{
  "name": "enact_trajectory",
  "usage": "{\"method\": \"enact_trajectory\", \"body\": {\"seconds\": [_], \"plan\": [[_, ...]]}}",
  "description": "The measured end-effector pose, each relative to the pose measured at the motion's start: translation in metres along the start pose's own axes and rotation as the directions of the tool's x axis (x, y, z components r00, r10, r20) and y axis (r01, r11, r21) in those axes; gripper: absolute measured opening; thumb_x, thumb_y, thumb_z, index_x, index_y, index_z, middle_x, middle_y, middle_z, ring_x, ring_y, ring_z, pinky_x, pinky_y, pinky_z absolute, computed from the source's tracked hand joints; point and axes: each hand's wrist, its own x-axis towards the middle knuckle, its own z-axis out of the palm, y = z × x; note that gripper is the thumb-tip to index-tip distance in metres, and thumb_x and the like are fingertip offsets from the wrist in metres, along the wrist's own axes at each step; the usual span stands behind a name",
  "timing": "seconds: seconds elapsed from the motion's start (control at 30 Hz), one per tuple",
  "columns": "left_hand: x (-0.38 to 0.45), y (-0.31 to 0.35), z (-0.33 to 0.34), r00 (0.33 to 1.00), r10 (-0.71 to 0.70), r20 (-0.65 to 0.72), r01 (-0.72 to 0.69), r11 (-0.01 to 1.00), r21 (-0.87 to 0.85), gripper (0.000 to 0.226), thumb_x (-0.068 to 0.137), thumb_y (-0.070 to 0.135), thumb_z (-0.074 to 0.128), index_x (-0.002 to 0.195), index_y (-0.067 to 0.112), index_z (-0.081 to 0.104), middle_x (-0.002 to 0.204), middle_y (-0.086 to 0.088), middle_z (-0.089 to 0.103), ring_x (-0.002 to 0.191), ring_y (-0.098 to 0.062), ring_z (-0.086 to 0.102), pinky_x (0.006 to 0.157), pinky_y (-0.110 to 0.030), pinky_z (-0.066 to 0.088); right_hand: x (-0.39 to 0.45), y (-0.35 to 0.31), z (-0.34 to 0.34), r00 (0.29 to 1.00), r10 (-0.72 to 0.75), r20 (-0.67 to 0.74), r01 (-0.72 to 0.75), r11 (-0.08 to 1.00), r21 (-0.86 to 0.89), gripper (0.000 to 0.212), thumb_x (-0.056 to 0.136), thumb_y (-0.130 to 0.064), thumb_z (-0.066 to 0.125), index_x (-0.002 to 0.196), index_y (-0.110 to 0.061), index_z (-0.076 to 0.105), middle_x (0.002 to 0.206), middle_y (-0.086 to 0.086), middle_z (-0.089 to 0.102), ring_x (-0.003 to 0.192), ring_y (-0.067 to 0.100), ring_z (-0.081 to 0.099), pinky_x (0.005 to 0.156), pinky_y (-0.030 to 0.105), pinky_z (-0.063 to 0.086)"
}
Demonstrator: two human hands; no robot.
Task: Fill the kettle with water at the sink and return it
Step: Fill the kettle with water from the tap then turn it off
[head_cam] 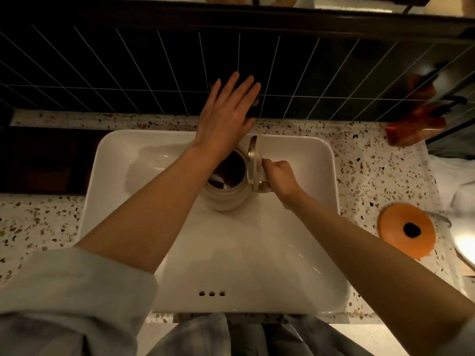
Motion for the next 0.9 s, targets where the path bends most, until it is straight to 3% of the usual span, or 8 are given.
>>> {"method": "enact_trajectory", "body": {"seconds": [0.1,0.27,0.4,0.5,0.63,0.77,0.87,0.9], "plan": [[0.009,-0.003,0.005,0.999,-0.035,0.003,0.035,0.999,0.028,0.053,0.097,0.034,0.046,0.146,0.012,0.039,0.152,-0.008,0.041,0.144,-0.029,0.03,0.119,-0.045,0.017,0.002,-0.001,0.0,1.0,0.015,-0.01,-0.015,1.0,-0.004,0.035,0.079,-0.04,0.051,0.067,-0.008,0.059,0.062,0.013,0.055,0.062,0.025,0.053,0.065,0.034,0.043],[0.024,-0.003,-0.001,0.993,-0.115,0.032,0.118,0.99,-0.076,0.051,0.095,0.033,0.052,0.141,0.01,0.047,0.149,-0.011,0.046,0.143,-0.032,0.033,0.118,-0.043,0.017,0.004,0.001,-0.001,1.0,0.017,0.0,-0.017,1.0,0.01,0.035,0.09,-0.029,0.049,0.064,-0.008,0.055,0.06,0.007,0.055,0.057,0.02,0.053,0.058,0.027,0.044],[0.028,-0.008,-0.016,0.961,-0.265,0.079,0.277,0.912,-0.303,0.053,0.098,0.037,0.047,0.146,0.015,0.039,0.154,-0.006,0.038,0.146,-0.024,0.025,0.118,-0.036,0.014,0.003,-0.001,-0.003,1.0,0.023,-0.002,-0.023,0.999,0.048,0.042,0.095,-0.018,0.047,0.054,-0.009,0.048,0.056,0.004,0.05,0.041,0.007,0.053,0.033,0.01,0.037],[0.023,-0.01,-0.026,0.951,-0.288,0.11,0.306,0.833,-0.461,0.054,0.097,0.034,0.052,0.146,0.017,0.039,0.156,-0.004,0.035,0.147,-0.02,0.021,0.12,-0.035,0.015,0.002,-0.003,-0.003,1.0,0.013,0.004,-0.013,0.999,0.049,0.041,0.095,-0.018,0.047,0.055,-0.009,0.048,0.059,0.005,0.049,0.047,0.012,0.05,0.032,0.01,0.037],[-0.004,-0.008,-0.031,0.881,-0.464,0.09,0.41,0.654,-0.636,0.055,0.095,0.028,0.057,0.146,0.018,0.04,0.157,-0.002,0.033,0.148,-0.016,0.017,0.117,-0.026,0.013,-0.001,-0.004,-0.003,1.0,0.024,0.006,-0.025,0.998,0.053,0.04,0.095,-0.016,0.047,0.056,-0.008,0.048,0.061,0.006,0.049,0.037,0.004,0.052,0.031,0.009,0.036],[-0.059,-0.006,-0.023,0.699,-0.7,0.146,0.544,0.388,-0.744,0.053,0.095,0.027,0.057,0.145,0.019,0.043,0.153,-0.001,0.04,0.144,-0.013,0.029,0.118,-0.032,0.025,-0.001,-0.005,-0.003,1.0,0.03,0.006,-0.031,0.999,0.038,0.036,0.094,-0.019,0.047,0.06,-0.007,0.051,0.063,0.006,0.051,0.052,0.014,0.049,0.032,0.01,0.037],[-0.094,0.002,-0.015,0.574,-0.768,0.283,0.601,0.16,-0.783,0.054,0.095,0.025,0.058,0.145,0.016,0.042,0.15,-0.002,0.043,0.137,-0.011,0.037,0.107,-0.015,0.033,0.0,-0.005,-0.002,0.999,0.032,-0.002,-0.032,0.999,0.01,0.034,0.093,-0.022,0.048,0.064,-0.006,0.055,0.062,0.006,0.054,0.056,0.017,0.051,0.045,0.016,0.043],[-0.102,0.004,-0.012,0.552,-0.761,0.34,0.621,0.102,-0.777,0.055,0.095,0.025,0.059,0.145,0.017,0.041,0.15,-0.002,0.044,0.136,-0.012,0.039,0.105,-0.015,0.034,0.0,-0.005,-0.001,0.999,0.034,-0.005,-0.034,0.999,0.01,0.033,0.092,-0.023,0.048,0.066,-0.005,0.055,0.063,0.007,0.054,0.057,0.017,0.052,0.049,0.02,0.044]]}}
